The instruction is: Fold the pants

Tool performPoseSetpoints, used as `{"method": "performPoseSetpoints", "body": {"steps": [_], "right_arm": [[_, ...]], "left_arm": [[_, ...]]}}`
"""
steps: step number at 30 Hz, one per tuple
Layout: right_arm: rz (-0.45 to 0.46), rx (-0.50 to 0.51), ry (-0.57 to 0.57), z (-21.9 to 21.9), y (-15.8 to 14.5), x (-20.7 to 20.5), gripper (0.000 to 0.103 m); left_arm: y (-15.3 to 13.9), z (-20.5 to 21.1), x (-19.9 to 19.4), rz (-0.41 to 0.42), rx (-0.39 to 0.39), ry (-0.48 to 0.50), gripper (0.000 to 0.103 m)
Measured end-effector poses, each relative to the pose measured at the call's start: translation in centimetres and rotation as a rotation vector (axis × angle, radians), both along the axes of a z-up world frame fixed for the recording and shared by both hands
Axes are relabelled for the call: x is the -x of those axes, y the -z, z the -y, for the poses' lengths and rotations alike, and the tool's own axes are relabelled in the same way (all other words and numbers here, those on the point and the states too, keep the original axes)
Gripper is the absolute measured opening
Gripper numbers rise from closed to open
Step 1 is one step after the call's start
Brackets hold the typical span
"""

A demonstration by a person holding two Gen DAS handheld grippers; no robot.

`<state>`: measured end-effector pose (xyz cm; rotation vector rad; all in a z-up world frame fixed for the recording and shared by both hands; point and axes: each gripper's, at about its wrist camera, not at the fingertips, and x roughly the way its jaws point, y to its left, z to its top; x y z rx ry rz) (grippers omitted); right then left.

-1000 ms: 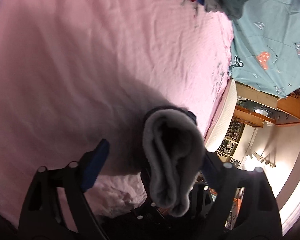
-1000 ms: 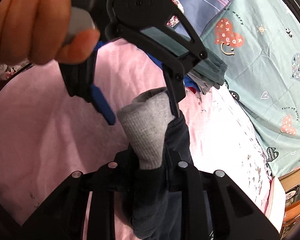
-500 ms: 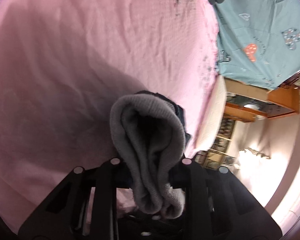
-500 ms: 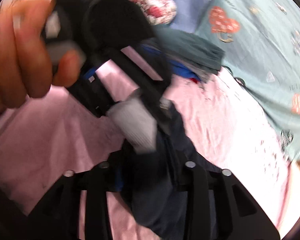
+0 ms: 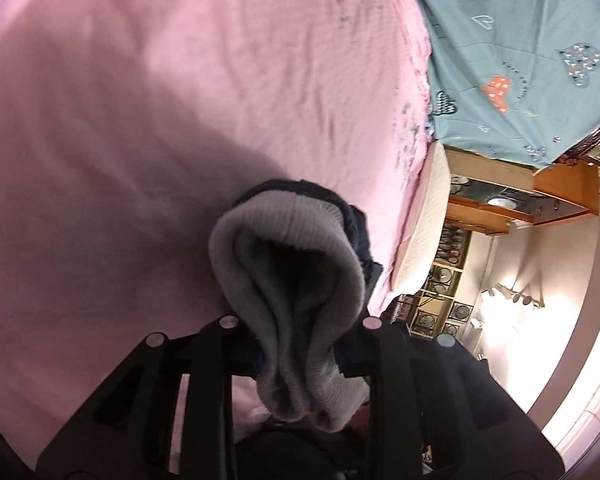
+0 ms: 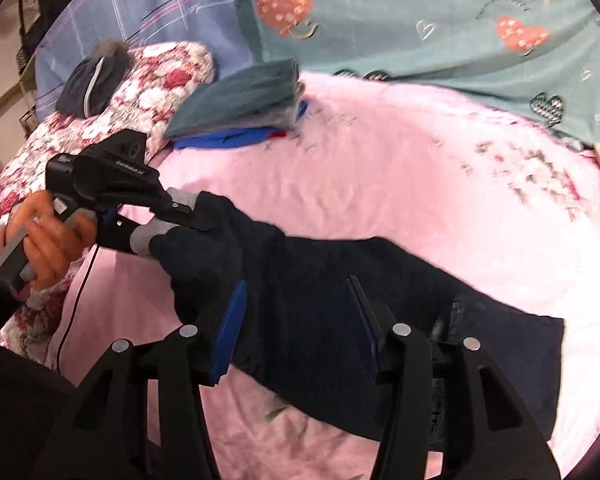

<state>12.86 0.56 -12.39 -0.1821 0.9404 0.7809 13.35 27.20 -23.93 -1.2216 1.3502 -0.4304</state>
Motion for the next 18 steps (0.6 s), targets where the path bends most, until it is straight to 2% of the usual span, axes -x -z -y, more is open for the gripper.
{"method": "performPoseSetpoints", "body": {"steps": [4,5,7,8,9,10,11,12,13,15,16,17,18], "right_arm": [[0.076,0.044,-0.210,-5.3,0.9,2.4,0.055],[0.102,0.093,-0.251,-6.9,1.7,2.9,0.055],[0.235,0.252,-0.273,-9.9,4.3,3.8,0.055],[0.282,0.301,-0.272,-10.7,5.1,4.0,0.054],[0.302,0.304,-0.296,-11.3,5.7,4.2,0.047],[0.296,0.303,-0.308,-11.6,5.9,4.2,0.022],[0.296,0.309,-0.308,-11.8,5.9,4.3,0.019],[0.314,0.313,-0.305,-11.8,5.8,4.5,0.018],[0.333,0.320,-0.304,-11.9,5.7,4.5,0.018],[0.339,0.321,-0.306,-11.9,5.6,4.6,0.018],[0.333,0.319,-0.304,-11.9,5.7,4.6,0.018],[0.321,0.320,-0.303,-11.9,5.8,4.4,0.019],[0.309,0.322,-0.301,-11.8,5.9,4.4,0.020]], "left_arm": [[0.1,-0.4,-0.3,-0.021,0.003,-0.002,0.023],[-0.1,-0.4,-0.5,-0.022,0.004,0.001,0.023],[-0.3,-0.4,-0.7,-0.023,-0.002,0.013,0.023],[-0.4,-0.4,-0.8,-0.022,-0.006,0.017,0.023],[-0.6,-0.4,-0.9,-0.024,-0.016,0.021,0.023],[-0.7,-0.6,-0.9,-0.038,-0.046,0.023,0.033],[-0.5,-1.1,-0.6,-0.069,-0.076,0.020,0.047],[-0.2,-1.5,-0.3,-0.112,-0.090,0.012,0.089],[0.0,-1.7,0.1,-0.164,-0.119,-0.002,0.097],[0.1,-1.2,0.3,-0.157,-0.135,0.028,0.096],[0.1,-0.7,0.2,-0.130,-0.124,0.044,0.092],[0.1,-0.3,0.1,-0.111,-0.114,0.045,0.081],[0.1,0.0,0.0,-0.093,-0.106,0.047,0.057]]}}
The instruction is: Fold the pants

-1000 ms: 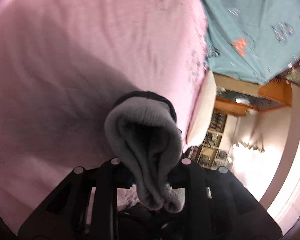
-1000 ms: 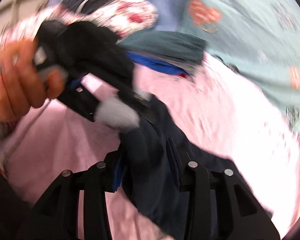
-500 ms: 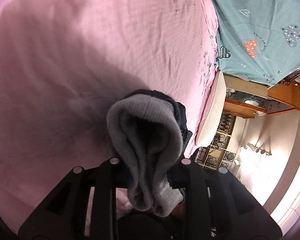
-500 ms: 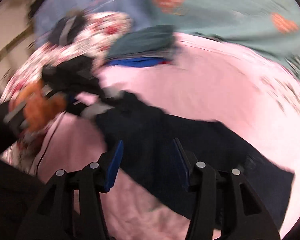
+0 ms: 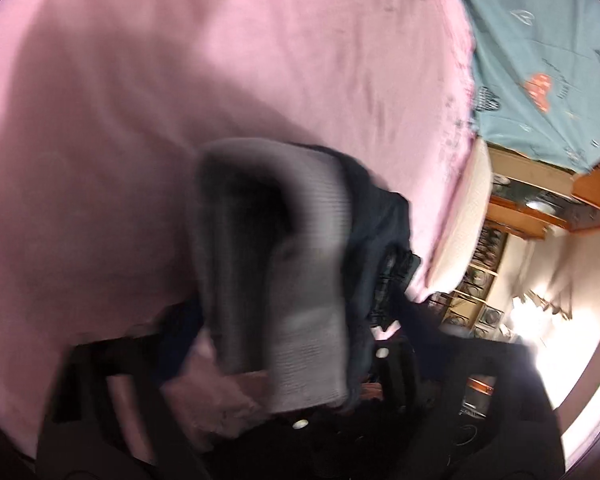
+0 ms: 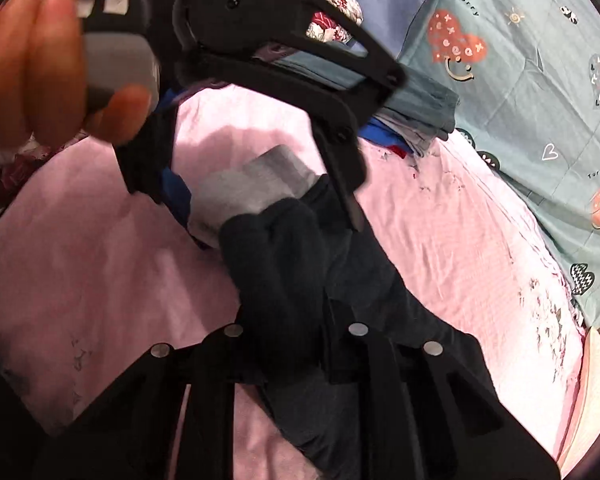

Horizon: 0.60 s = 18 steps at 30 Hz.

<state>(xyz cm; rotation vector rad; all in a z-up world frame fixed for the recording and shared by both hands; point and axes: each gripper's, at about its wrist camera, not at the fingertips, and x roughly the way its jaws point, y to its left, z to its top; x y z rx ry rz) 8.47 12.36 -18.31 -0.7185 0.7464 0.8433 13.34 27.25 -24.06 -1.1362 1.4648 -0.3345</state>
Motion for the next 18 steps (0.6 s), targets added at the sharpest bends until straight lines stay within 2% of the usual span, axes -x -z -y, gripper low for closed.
{"method": "performPoseSetpoints", "body": {"steps": [1,4,7,9,10,12,13,14,15,16,18], "right_arm": [[-0.016,-0.003,0.011,0.3,-0.2,-0.2,0.025],[-0.082,-0.090,0.070,2.9,-2.3,-1.3,0.041],[-0.150,-0.207,0.189,7.5,-4.2,-3.0,0.042],[-0.158,-0.230,0.322,11.0,-4.3,-4.4,0.041],[-0.159,-0.237,0.368,12.2,-4.2,-5.0,0.038],[-0.242,-0.322,0.431,15.1,-4.5,-5.8,0.038],[-0.250,-0.336,0.471,16.1,-4.6,-6.1,0.038],[-0.239,-0.304,0.509,16.6,-4.2,-6.6,0.038],[-0.226,-0.216,0.530,16.5,-3.2,-6.9,0.037],[-0.216,-0.168,0.526,16.4,-2.3,-6.9,0.027],[-0.210,-0.093,0.499,16.2,0.4,-6.7,0.022]], "left_arm": [[0.1,0.1,-0.1,0.010,-0.011,0.000,0.049],[0.2,-0.3,0.1,0.047,-0.009,-0.020,0.042],[-0.2,-0.1,0.4,0.076,0.003,-0.018,0.040],[-0.7,0.2,0.5,0.107,-0.010,-0.015,0.040],[-0.9,0.4,0.5,0.114,-0.017,-0.018,0.040],[-1.0,0.2,0.6,0.113,-0.028,-0.042,0.040],[-1.0,0.2,0.6,0.112,-0.030,-0.047,0.040],[-1.1,0.2,0.7,0.117,-0.028,-0.049,0.040],[-1.4,0.3,0.6,0.129,-0.026,-0.045,0.040],[-1.9,0.5,0.7,0.149,-0.022,-0.038,0.040],[-2.8,0.9,0.7,0.180,-0.015,-0.029,0.040]]}}
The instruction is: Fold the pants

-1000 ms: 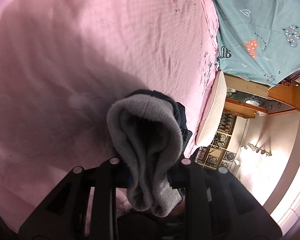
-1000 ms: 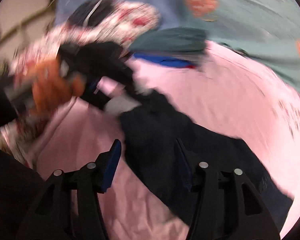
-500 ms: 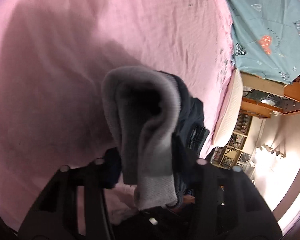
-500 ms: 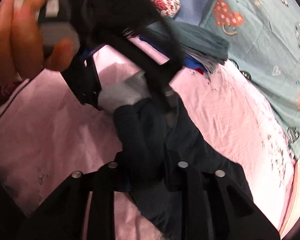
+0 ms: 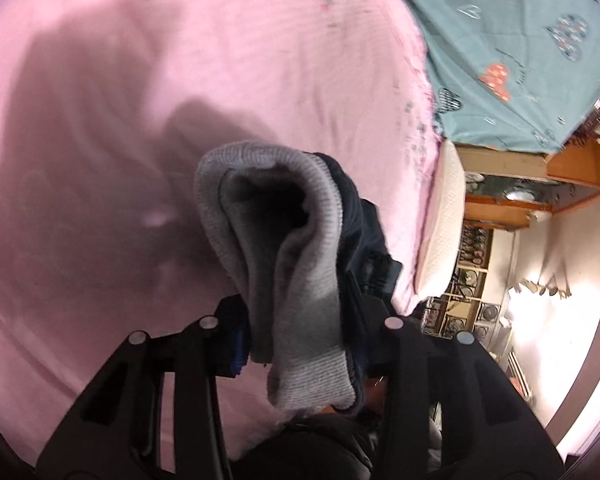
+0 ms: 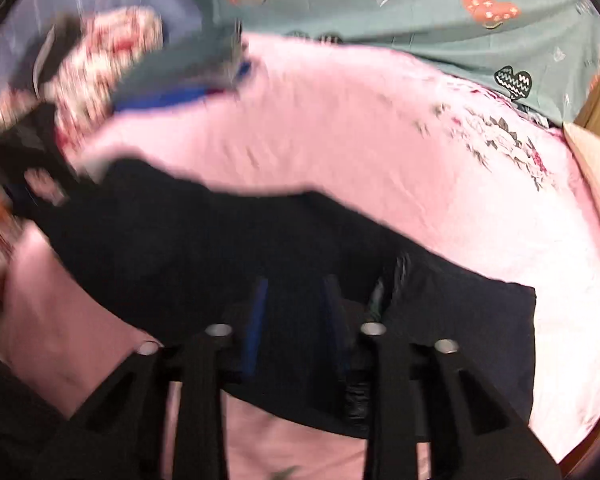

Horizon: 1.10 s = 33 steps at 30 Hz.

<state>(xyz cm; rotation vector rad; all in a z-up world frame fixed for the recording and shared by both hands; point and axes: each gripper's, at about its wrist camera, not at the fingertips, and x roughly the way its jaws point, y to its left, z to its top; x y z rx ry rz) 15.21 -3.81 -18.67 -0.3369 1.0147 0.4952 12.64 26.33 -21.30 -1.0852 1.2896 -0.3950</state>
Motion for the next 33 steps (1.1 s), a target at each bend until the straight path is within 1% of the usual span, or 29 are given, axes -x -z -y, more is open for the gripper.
{"method": "performPoseSetpoints", "body": {"steps": [1,2,3,5,7,9,11,12,14,16,17,18,19,20,22,23,26,27,28,29,30,31,33], "right_arm": [[-0.010,0.045,-0.025,-0.2,1.5,0.1,0.012],[-0.014,0.078,-0.044,-0.5,2.8,0.0,0.011],[0.025,0.068,-0.062,-0.5,3.4,0.4,0.011],[0.041,0.053,-0.070,0.0,3.6,0.8,0.011],[0.039,0.024,-0.073,0.6,3.7,0.9,0.011],[0.063,0.006,-0.089,1.2,3.3,2.0,0.011],[0.053,-0.016,-0.088,1.5,3.3,1.8,0.011],[0.042,-0.035,-0.087,1.8,3.2,1.7,0.011],[0.025,-0.060,-0.087,2.1,3.1,1.2,0.011],[0.024,-0.063,-0.094,2.2,2.9,1.2,0.011],[0.025,-0.064,-0.096,2.1,2.9,1.1,0.011],[0.022,-0.069,-0.096,2.2,2.9,1.1,0.011],[0.017,-0.077,-0.095,2.3,2.9,1.0,0.011],[0.013,-0.084,-0.094,2.4,2.9,1.0,0.011],[0.012,-0.087,-0.093,2.4,2.8,1.0,0.011],[0.014,-0.084,-0.093,2.4,2.8,1.0,0.011],[0.026,-0.067,-0.097,2.1,2.8,1.3,0.011],[0.030,-0.061,-0.098,2.1,2.7,1.3,0.011],[0.032,-0.057,-0.099,2.0,2.8,1.4,0.011],[0.035,-0.053,-0.098,1.9,2.8,1.4,0.011],[0.039,-0.048,-0.095,1.9,2.8,1.5,0.011],[0.043,-0.041,-0.092,1.8,2.8,1.6,0.011],[0.051,-0.028,-0.088,1.6,2.8,1.7,0.011]], "left_arm": [[-0.8,0.3,0.0,0.023,0.000,0.005,0.039],[-1.5,0.6,0.1,0.046,0.011,0.009,0.038],[-2.1,0.8,0.2,0.067,0.027,0.013,0.036],[-3.6,1.8,0.2,0.115,0.058,0.025,0.033],[-5.0,3.4,0.0,0.148,0.057,0.044,0.032],[-6.1,5.5,-0.4,0.170,0.063,0.075,0.032],[-6.4,7.1,-0.7,0.175,0.037,0.106,0.031],[-6.3,7.8,-0.8,0.165,0.007,0.116,0.031],[-5.6,8.7,-0.9,0.115,-0.068,0.116,0.031],[-4.4,8.6,-0.8,0.027,-0.134,0.097,0.036],[-4.0,8.3,-0.6,-0.003,-0.172,0.089,0.038],[-3.7,7.9,-0.4,-0.028,-0.230,0.083,0.049],[-3.5,7.2,-0.1,-0.056,-0.309,0.067,0.063],[-3.4,6.7,0.1,-0.078,-0.371,0.053,0.069],[-3.0,5.5,0.4,-0.092,-0.416,0.014,0.077],[-2.6,4.7,0.5,-0.094,-0.435,-0.007,0.077],[-0.9,2.6,0.3,-0.082,-0.414,-0.054,0.073],[-0.5,2.1,0.2,-0.073,-0.401,-0.057,0.069],[0.0,1.5,0.3,-0.062,-0.373,-0.060,0.064],[0.7,0.8,0.6,-0.057,-0.321,-0.070,0.058],[1.3,0.2,0.8,-0.053,-0.277,-0.078,0.049],[1.7,-0.5,1.3,-0.042,-0.227,-0.090,0.046],[1.5,-0.9,2.0,-0.015,-0.204,-0.091,0.042]]}}
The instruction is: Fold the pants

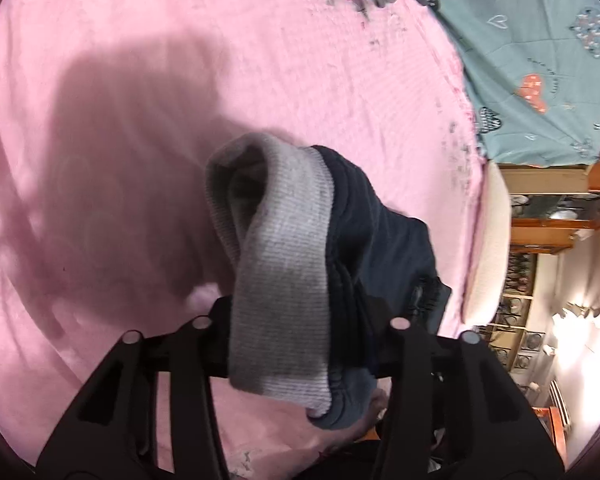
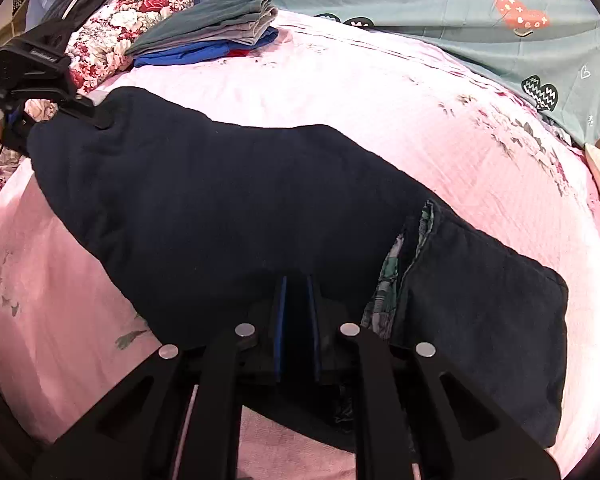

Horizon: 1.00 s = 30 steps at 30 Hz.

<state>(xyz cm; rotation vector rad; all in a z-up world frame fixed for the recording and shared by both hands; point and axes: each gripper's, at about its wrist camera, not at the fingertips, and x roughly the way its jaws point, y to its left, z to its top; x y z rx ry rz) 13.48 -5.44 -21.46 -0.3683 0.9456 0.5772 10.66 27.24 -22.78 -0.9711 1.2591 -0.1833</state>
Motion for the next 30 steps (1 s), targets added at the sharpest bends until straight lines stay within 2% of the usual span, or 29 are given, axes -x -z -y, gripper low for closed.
{"method": "performPoseSetpoints", "body": {"steps": [3,5,9,12,17,19,25,26,28,30], "right_arm": [[0.016,0.018,0.006,-0.2,0.0,0.3,0.011],[0.024,0.027,0.007,-0.4,0.0,0.3,0.011],[0.044,0.044,0.004,-0.5,0.0,0.6,0.011],[0.043,0.035,0.006,-0.3,-0.1,0.7,0.011],[0.024,-0.039,0.001,1.3,-0.1,1.4,0.012],[-0.004,-0.078,0.008,1.8,-0.2,1.1,0.012],[-0.150,-0.274,-0.006,4.7,-0.6,0.5,0.014],[-0.169,-0.302,-0.028,5.4,-1.0,0.9,0.018],[-0.170,-0.330,-0.085,7.2,-2.3,2.2,0.019],[-0.175,-0.340,-0.095,9.7,-3.2,3.2,0.023]], "left_arm": [[-2.3,1.2,0.4,0.071,0.046,0.009,0.039],[-5.2,2.8,0.0,0.149,0.073,0.048,0.039],[-9.3,7.4,-2.0,0.261,0.140,0.162,0.038],[-11.2,11.9,-3.9,0.297,0.206,0.279,0.037],[-11.1,19.5,-7.5,0.261,0.219,0.444,0.037],[-10.5,22.0,-8.3,0.234,0.219,0.482,0.037],[-9.3,27.2,-9.9,0.161,0.207,0.539,0.037],[-9.1,27.8,-10.2,0.151,0.192,0.550,0.037],[-8.4,29.5,-10.1,0.125,0.146,0.590,0.036],[-7.5,30.6,-10.3,0.095,0.141,0.614,0.035]]}}
